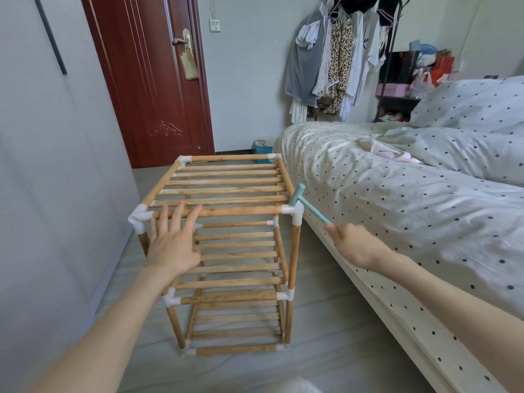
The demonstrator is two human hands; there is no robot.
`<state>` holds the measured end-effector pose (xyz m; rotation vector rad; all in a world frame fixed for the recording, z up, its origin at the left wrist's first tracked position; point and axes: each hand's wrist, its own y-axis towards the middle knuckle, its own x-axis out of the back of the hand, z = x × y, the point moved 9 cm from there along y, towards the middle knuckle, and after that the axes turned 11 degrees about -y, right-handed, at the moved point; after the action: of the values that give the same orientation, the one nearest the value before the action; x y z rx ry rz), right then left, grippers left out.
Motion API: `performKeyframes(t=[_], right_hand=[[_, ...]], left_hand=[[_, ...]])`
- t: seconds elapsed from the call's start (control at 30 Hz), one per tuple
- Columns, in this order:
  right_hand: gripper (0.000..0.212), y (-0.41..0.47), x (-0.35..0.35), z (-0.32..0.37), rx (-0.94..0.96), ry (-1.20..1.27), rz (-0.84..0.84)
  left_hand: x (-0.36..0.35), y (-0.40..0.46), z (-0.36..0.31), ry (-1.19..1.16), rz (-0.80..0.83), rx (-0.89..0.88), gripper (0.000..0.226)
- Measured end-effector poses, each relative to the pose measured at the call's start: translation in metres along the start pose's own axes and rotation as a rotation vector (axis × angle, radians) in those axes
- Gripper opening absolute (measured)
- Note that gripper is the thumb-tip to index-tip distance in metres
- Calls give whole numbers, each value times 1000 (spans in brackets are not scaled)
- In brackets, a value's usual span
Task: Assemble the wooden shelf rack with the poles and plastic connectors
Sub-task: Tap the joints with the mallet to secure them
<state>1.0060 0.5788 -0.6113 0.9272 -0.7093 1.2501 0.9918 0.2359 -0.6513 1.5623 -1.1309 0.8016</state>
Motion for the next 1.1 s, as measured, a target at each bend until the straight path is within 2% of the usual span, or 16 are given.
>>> performKeyframes(t=[0.07,0.13,0.17,0.27,0.33,0.4,0.43,0.57,0.63,0.7,0.73,0.87,0.93,1.0,1.03,1.1], right_hand=[[46,15,23,2,11,52,-108],[43,6,57,7,60,160,-420],[41,5,56,10,75,138,-418],[43,2,-3,1,10,-41,35],[45,12,9,-3,32,38,-6],[43,5,50,-1,69,208,-366],[41,-1,55,0,78,208,-421],[42,-5,-5,0,10,-51,45],[45,12,20,13,86,43,-67],[43,6,61,18,125,217,-427],[40,1,63,22,143,223,-457],[41,8,-6,0,-5,-75,64],[45,21,15,7,52,-44,-22],[41,10,50,13,129,93,-375],[38,4,52,14,136,88,-413],[35,2,10,6,63,-44,-151]], left_hand=[[0,1,0,-1,-5,2,101],[0,0,0,-2,-4,4,101],[1,0,-1,-3,-4,2,100],[1,0,0,-13,1,-1,101],[1,1,1,-19,-6,-3,101],[1,0,2,-27,-8,2,101],[0,0,1,-23,-5,1,101],[0,-1,-1,-28,5,4,101],[0,0,0,-33,6,11,101],[0,0,1,-41,12,17,101],[0,0,0,-41,15,16,101],[0,-2,1,-39,22,7,101],[1,-2,1,-49,7,5,101],[1,-1,0,-53,11,2,100],[1,-1,0,-53,8,1,100],[2,-2,-1,-54,10,1,100]])
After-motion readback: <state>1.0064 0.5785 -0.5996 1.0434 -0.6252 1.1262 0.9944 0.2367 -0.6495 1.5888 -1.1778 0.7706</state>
